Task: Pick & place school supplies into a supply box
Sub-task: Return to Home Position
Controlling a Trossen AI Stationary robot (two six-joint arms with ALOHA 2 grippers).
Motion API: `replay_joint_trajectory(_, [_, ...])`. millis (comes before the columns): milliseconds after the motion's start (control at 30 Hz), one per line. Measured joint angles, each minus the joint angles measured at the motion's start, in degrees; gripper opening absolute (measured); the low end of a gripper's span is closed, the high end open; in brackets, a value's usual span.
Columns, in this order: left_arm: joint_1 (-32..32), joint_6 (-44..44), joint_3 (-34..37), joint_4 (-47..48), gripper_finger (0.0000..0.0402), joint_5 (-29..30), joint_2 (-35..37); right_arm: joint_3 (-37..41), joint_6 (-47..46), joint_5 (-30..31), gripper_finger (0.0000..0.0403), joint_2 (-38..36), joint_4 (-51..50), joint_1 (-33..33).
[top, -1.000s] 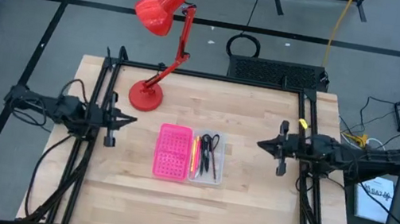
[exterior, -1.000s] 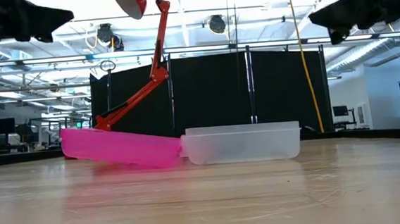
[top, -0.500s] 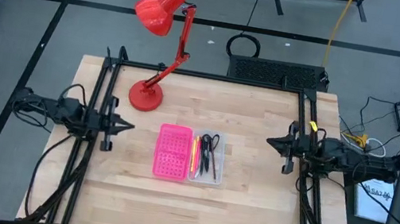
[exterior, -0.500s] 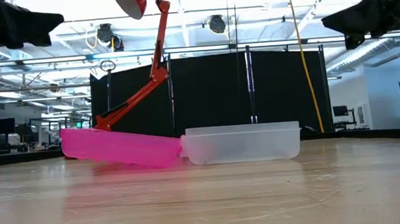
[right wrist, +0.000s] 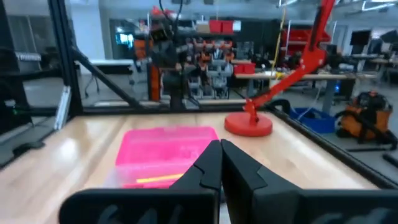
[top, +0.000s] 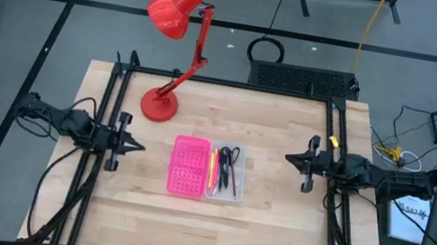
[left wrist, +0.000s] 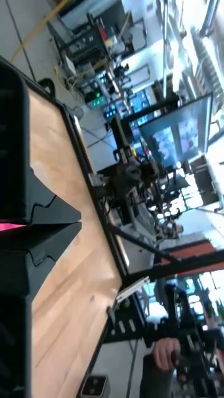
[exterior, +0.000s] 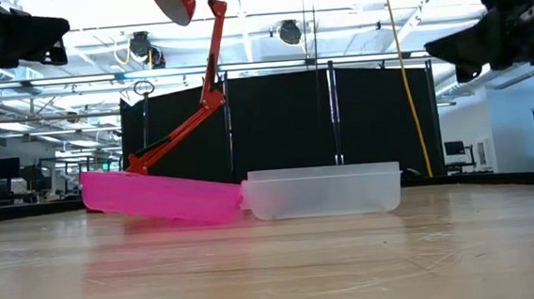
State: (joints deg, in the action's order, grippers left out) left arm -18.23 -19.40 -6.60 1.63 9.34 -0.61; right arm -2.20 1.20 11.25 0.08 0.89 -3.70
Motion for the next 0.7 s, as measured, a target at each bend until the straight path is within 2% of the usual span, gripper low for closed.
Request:
replay_joint_trajectory(133, [0.5, -0.1, 1.3, 0.0, 0.0001, 2.3, 0.0, 1.1, 2.1, -1.1, 0.0, 0.0, 2.4, 0.0])
replay_joint_trajectory(333, [4.7, 0.7, 5.9, -3.8, 0.0, -0.7, -0.2, 1.2, 3.8, -1.0, 0.0, 0.0, 2.1, 0.0])
replay_joint_trajectory(400, [6.9, 1.7, 6.0, -4.8, 0.0, -3.8, -1.2, 1.2, 2.9, -1.7, 0.0, 0.0, 1.9, 0.0])
replay_joint_trajectory(533, [10.5, 3.0, 6.0, -6.1, 0.0, -11.3, -1.1, 1.2, -0.3, -6.9, 0.0, 0.3, 0.8, 0.1])
replay_joint_trajectory(700, [13.2, 7.1, 6.0, -4.3, 0.0, -21.3, -1.5, 1.2, -2.0, -6.9, 0.0, 0.4, 0.8, 0.2])
